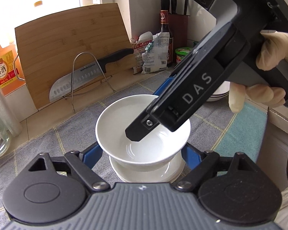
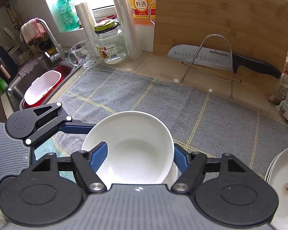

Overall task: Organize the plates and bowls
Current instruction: 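Carry the white bowl with both tools toward the nested bowls, then lower the held bowl into the nested bowls and open both tools, then grip the three-bowl stack from opposite sides with both tools, then lift and carry the bowl stack with both tools toward the plate stack, then lower the bowl stack onto the flower-pattern plate stack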

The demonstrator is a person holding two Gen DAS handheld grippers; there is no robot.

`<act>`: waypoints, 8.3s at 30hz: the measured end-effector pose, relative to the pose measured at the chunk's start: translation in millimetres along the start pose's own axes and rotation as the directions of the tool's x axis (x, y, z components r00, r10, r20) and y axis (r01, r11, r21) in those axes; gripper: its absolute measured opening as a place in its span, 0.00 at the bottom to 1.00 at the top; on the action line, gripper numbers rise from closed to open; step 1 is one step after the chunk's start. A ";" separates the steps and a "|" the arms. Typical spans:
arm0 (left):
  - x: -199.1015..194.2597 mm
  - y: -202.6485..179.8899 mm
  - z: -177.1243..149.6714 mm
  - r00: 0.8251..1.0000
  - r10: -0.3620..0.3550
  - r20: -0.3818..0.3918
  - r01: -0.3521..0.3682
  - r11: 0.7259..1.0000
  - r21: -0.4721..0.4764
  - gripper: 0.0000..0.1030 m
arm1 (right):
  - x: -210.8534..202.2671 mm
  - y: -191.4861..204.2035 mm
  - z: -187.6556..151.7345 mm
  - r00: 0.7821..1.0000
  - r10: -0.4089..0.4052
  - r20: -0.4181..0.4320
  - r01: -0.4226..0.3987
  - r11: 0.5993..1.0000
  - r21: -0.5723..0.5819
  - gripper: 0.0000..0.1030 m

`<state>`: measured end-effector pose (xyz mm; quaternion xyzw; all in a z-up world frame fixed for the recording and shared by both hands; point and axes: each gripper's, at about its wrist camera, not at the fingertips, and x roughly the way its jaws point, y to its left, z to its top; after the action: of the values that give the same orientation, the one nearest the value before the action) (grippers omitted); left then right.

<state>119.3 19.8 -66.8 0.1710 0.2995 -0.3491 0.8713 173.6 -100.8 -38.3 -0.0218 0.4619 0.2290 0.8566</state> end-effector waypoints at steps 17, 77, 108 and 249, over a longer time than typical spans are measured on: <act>10.8 -2.6 -6.2 0.999 -0.010 -0.039 0.010 1.000 -0.008 0.86 | 9.4 -6.7 -9.6 0.999 0.007 -0.034 -0.007 1.000 0.018 0.76; -0.9 13.9 -21.7 0.998 -0.025 -0.063 0.024 1.000 -0.007 0.95 | -6.5 -4.9 -30.4 0.998 -0.047 0.036 0.049 0.997 -0.058 1.00; 58.7 -11.2 -28.7 0.952 0.054 -0.302 -0.079 0.994 -0.074 0.95 | 60.0 -35.7 -92.0 0.997 0.017 -0.077 -0.045 0.921 -0.387 1.00; 230.7 -138.8 147.8 0.929 -0.339 -0.147 0.368 0.812 0.453 0.85 | -85.2 -249.5 -88.7 0.993 -0.087 -0.078 0.025 0.812 -0.584 0.83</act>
<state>213.2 -268.8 -114.4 0.3298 0.2573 -0.5619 0.7136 167.3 -377.7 -64.2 -0.3077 0.4118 0.3325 0.7907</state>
